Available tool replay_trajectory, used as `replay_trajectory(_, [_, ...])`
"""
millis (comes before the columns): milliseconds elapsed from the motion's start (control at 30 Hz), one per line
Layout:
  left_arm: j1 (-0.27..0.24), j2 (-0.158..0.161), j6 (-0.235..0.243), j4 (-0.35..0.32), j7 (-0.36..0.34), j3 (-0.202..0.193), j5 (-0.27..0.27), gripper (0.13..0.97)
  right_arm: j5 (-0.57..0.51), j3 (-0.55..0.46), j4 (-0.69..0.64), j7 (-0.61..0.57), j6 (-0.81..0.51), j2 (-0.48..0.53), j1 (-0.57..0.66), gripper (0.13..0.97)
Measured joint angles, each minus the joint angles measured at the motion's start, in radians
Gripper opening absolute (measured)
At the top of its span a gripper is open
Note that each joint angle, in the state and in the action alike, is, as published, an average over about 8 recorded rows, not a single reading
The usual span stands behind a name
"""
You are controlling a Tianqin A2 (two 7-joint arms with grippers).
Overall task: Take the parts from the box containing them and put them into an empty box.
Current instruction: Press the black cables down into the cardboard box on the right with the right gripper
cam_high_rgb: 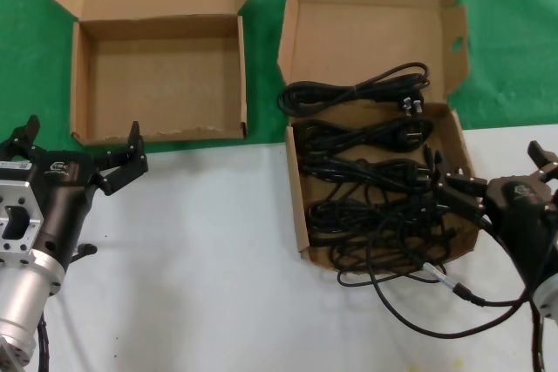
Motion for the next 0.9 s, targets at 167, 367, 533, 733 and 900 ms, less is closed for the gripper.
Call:
replay_trajectory(167, [0.000, 0.000, 0.000, 0.000, 0.000, 0.000, 0.000, 0.965, 0.000, 0.000, 0.000, 0.000, 0.000, 0.000, 0.000, 0.966])
replay_trajectory(367, [0.000, 0.000, 0.000, 0.000, 0.000, 0.000, 0.000, 0.959, 0.000, 0.000, 0.000, 0.000, 0.000, 0.000, 0.000, 0.966])
replay_trajectory(533, [0.000, 0.000, 0.000, 0.000, 0.000, 0.000, 0.000, 0.959, -0.005, 0.002, 0.010, -0.004, -0.004, 0.003, -0.007, 0.966])
replay_trajectory(733, [0.000, 0.000, 0.000, 0.000, 0.000, 0.000, 0.000, 0.910, -0.022, 0.004, 0.056, -0.030, -0.036, 0.031, -0.030, 0.966])
replay_trajectory(900, [0.000, 0.000, 0.000, 0.000, 0.000, 0.000, 0.000, 0.861, -0.043, 0.016, 0.096, -0.152, -0.134, 0.078, -0.031, 0.966])
